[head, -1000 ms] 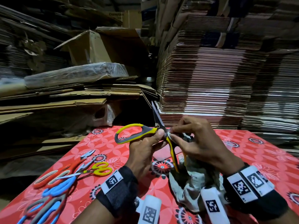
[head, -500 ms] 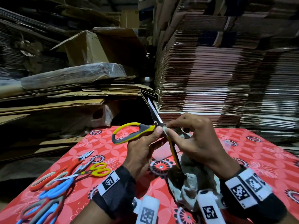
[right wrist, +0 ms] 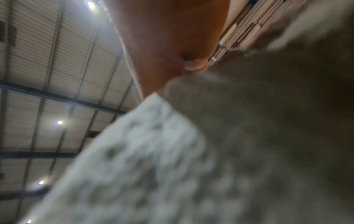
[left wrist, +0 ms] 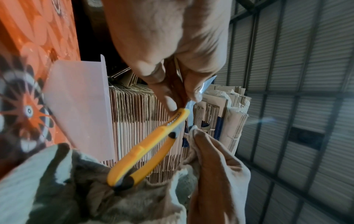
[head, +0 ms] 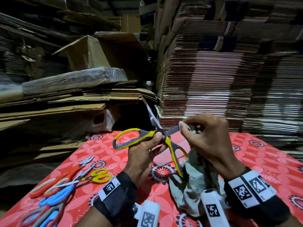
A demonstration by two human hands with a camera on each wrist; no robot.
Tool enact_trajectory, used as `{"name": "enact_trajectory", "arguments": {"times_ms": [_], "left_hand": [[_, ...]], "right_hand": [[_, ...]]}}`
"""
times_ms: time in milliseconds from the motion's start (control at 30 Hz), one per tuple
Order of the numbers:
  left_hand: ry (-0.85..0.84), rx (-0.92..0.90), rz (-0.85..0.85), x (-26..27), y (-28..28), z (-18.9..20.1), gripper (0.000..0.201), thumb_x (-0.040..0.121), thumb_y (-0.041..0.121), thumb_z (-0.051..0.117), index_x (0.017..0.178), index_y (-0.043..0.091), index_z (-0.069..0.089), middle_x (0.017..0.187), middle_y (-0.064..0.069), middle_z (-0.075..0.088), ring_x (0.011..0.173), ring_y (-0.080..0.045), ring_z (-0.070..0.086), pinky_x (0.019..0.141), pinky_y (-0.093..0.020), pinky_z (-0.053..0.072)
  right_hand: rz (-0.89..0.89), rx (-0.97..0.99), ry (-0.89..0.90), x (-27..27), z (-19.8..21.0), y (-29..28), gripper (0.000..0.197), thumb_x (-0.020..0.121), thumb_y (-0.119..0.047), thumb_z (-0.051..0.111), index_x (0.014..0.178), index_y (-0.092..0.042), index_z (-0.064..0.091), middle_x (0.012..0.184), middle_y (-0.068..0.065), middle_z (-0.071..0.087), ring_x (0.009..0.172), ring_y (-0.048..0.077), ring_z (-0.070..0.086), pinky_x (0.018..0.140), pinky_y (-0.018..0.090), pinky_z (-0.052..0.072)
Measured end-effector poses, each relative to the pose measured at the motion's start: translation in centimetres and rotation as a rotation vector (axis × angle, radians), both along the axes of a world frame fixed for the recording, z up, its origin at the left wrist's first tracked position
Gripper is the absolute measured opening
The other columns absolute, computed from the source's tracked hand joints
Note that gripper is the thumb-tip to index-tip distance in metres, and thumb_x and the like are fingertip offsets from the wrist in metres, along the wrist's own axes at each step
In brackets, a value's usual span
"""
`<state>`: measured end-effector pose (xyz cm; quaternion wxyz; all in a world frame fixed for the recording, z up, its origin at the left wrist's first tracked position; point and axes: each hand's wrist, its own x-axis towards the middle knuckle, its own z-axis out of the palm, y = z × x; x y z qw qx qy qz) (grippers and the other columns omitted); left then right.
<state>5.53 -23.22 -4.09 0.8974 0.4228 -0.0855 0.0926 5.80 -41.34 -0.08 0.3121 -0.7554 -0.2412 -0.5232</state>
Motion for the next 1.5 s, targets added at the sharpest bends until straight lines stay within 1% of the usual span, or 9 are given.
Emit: {"name": "enact_trajectory", "arguments": {"times_ms": [100,200,367,533,767,1033,1267,1400,1500], "left_hand": [[-0.030,-0.011,-0.044,-0.3,-0.3,0.0,0.016,0.080,0.003,0.073,0.094,-0.004,0.072,0.087,-0.014,0.076,0.082,-0.023,0.077,0.086,-0.038,0.064],[-0.044,-0.002,-0.052,-0.3,-0.2,-0.1,0.020,0.083,0.002,0.072,0.100,-0.007,0.071,0.096,-0.018,0.077,0.090,-0.027,0.077,0.091,-0.042,0.062],[-0.032,0.053,-0.029,-0.1,0.0,-0.4,0.031,0.080,0.009,0.076,0.105,-0.009,0.072,0.095,-0.016,0.077,0.089,-0.025,0.077,0.085,-0.038,0.064],[-0.023,0.058,0.013,0.0,0.0,-0.4,0.017,0.082,0.001,0.075,0.096,-0.007,0.071,0.082,-0.014,0.075,0.075,-0.023,0.076,0.071,-0.031,0.064],[-0.071,0.063,-0.019,0.0,0.2,-0.3,0.035,0.076,0.010,0.075,0.105,-0.010,0.072,0.098,-0.018,0.078,0.093,-0.028,0.077,0.085,-0.037,0.064],[-0.021,0.077,0.028,0.1,0.4,-0.3,0.012,0.087,-0.002,0.073,0.098,-0.008,0.071,0.085,-0.014,0.075,0.077,-0.023,0.076,0.071,-0.030,0.063],[-0.053,0.053,-0.020,0.0,0.2,-0.2,0.043,0.076,0.010,0.077,0.110,-0.014,0.069,0.103,-0.022,0.076,0.094,-0.029,0.077,0.084,-0.036,0.064],[-0.035,0.067,-0.030,-0.2,0.2,-0.3,0.022,0.083,0.005,0.074,0.102,-0.007,0.072,0.097,-0.018,0.076,0.092,-0.028,0.076,0.090,-0.041,0.063],[-0.003,0.074,-0.002,-0.2,0.3,-0.2,0.010,0.089,-0.002,0.071,0.098,-0.007,0.071,0.085,-0.013,0.074,0.080,-0.023,0.076,0.079,-0.036,0.065]], "right_hand": [[0.144,-0.061,0.073,-0.8,-0.1,1.1,0.005,0.082,-0.017,0.087,0.084,-0.019,0.083,0.074,-0.011,0.074,0.065,0.003,0.068,0.059,0.016,0.051],[0.166,-0.111,0.078,-0.4,-0.9,2.0,0.004,0.081,-0.018,0.085,0.084,-0.020,0.083,0.075,-0.011,0.074,0.067,0.002,0.068,0.061,0.020,0.053],[0.088,-0.083,0.078,0.0,-1.4,2.0,0.008,0.083,-0.026,0.079,0.085,-0.019,0.083,0.076,-0.009,0.074,0.065,0.003,0.065,0.062,0.024,0.053],[-0.054,0.001,0.027,0.5,-0.6,0.4,0.005,0.084,-0.015,0.084,0.081,-0.019,0.082,0.072,-0.004,0.073,0.062,0.013,0.065,0.060,0.039,0.056],[0.149,-0.046,0.047,-0.1,-1.6,2.2,0.006,0.083,-0.018,0.087,0.086,-0.020,0.083,0.077,-0.010,0.074,0.067,0.006,0.068,0.060,0.033,0.055],[-0.019,0.012,0.025,0.7,-1.4,1.4,0.005,0.085,-0.016,0.084,0.083,-0.019,0.082,0.069,-0.003,0.066,0.061,0.013,0.060,0.058,0.037,0.051],[0.152,-0.046,0.039,-0.2,-1.5,2.4,0.005,0.085,-0.018,0.086,0.085,-0.020,0.082,0.074,-0.005,0.071,0.065,0.009,0.066,0.058,0.033,0.052],[0.112,-0.075,0.053,0.3,-1.7,2.1,0.004,0.086,-0.018,0.085,0.086,-0.021,0.082,0.073,-0.004,0.068,0.065,0.009,0.062,0.059,0.031,0.050],[0.027,-0.066,0.025,0.5,-1.6,1.5,0.004,0.087,-0.016,0.083,0.084,-0.019,0.081,0.070,-0.005,0.064,0.062,0.008,0.057,0.060,0.024,0.046]]}}
